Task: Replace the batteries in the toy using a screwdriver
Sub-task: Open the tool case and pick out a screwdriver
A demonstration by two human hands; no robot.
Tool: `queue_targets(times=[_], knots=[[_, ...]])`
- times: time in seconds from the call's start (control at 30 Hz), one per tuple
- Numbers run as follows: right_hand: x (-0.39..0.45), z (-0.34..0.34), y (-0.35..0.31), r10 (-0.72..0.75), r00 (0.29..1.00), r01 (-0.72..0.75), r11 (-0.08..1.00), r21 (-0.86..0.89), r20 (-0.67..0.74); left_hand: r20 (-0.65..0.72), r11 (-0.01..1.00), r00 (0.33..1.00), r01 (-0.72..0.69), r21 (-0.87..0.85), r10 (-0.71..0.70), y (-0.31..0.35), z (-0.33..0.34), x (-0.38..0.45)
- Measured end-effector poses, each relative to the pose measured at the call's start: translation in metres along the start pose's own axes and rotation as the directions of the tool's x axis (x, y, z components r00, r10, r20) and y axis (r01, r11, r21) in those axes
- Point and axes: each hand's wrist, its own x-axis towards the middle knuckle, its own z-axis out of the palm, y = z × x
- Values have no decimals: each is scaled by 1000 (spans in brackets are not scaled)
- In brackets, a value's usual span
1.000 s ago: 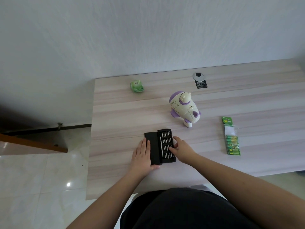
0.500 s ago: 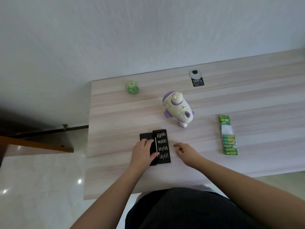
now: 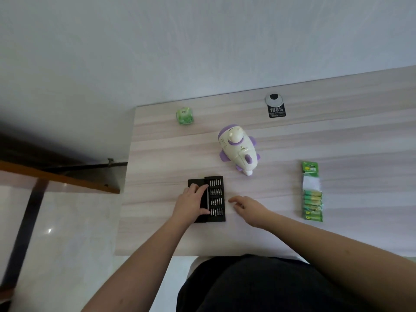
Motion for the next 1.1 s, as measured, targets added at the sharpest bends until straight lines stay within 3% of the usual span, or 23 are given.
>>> queue_targets(times=[0.27,0.7,1.1], knots=[[17,8,-27,-18,999,18,1000,2,-43,28,999,999,-30,-45,32,-4,-1,12],[28,30,-57,141,969,-144,990,1,-204,-16,973,990,-139,-186,138,-18,9,22],[35,41,-69,284,926,-244,953,178,-250,-39,959,985,-172,-223,167,-18,9,21]])
